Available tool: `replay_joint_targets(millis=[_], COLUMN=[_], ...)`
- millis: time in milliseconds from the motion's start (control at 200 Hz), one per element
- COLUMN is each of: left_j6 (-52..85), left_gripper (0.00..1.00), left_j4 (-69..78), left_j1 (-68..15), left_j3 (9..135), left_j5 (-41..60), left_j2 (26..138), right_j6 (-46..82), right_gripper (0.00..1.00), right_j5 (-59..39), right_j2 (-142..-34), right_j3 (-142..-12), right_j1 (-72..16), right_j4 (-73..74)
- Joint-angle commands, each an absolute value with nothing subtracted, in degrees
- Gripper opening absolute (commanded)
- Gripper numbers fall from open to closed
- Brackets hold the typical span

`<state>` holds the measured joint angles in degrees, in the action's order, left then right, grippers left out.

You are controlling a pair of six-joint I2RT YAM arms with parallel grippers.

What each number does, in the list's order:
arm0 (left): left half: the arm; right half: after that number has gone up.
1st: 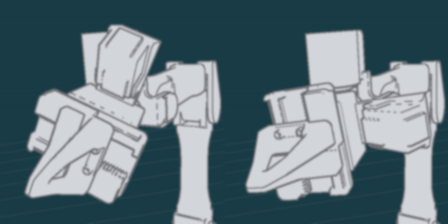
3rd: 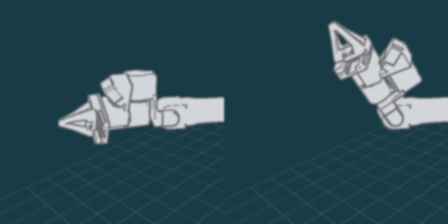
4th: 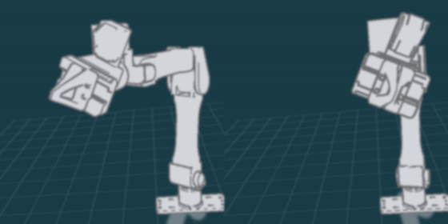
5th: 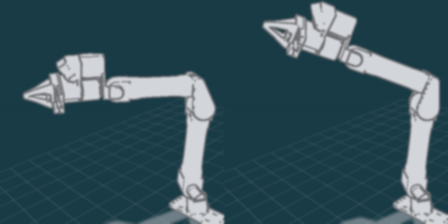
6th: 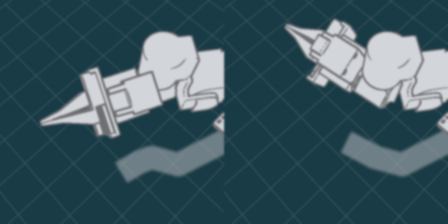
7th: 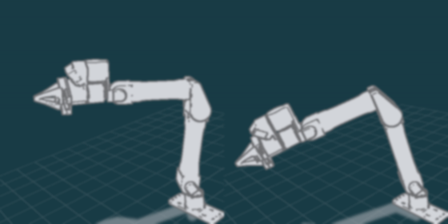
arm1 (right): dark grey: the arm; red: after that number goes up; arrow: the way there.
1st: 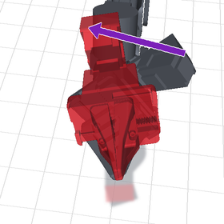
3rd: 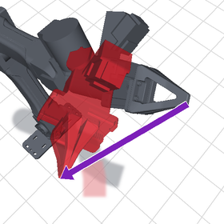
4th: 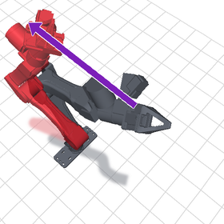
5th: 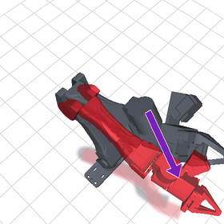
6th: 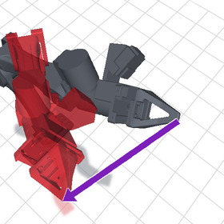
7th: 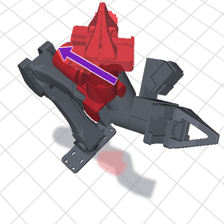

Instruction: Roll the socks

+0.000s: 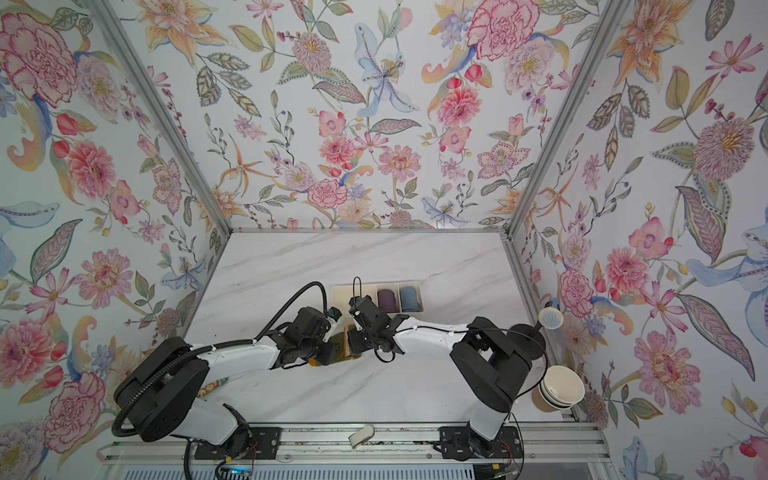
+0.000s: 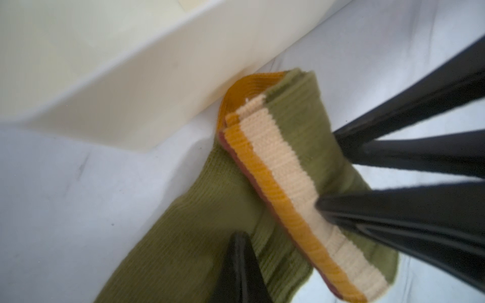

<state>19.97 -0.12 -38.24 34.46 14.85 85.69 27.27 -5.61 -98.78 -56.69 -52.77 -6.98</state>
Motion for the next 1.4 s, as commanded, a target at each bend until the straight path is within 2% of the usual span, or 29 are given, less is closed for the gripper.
replay_joint_targets(millis=[0,641,986,1396], left_j6=[20.61,21.43,23.98,22.95], left_gripper=[0.00,0.00,0.00,0.00], left_j4=[-0.06,0.76,6.24,6.62], left_j1=[-37.57,-35.08,-35.12,-35.18], left_j3=[33.48,34.81,33.74,33.99], left_j5=[16.13,21.55,26.25,24.98], left_j2=[84.68,78.97,80.87,85.45], right_j6=[26.12,25.61,25.86,25.90], right_gripper=[0.29,0.26,0.27,0.27], right_j5=[-6.11,-6.28,-6.49,-6.89], right_j2=[-100.37,-102.98,-103.01,-102.62], right_j3=[-58.53,-60.29,-59.92,-59.59], right_j1=[-53.61,-54.41,-54.40,-54.32], right_j4=[-9.35,-10.81,-10.41,-9.96])
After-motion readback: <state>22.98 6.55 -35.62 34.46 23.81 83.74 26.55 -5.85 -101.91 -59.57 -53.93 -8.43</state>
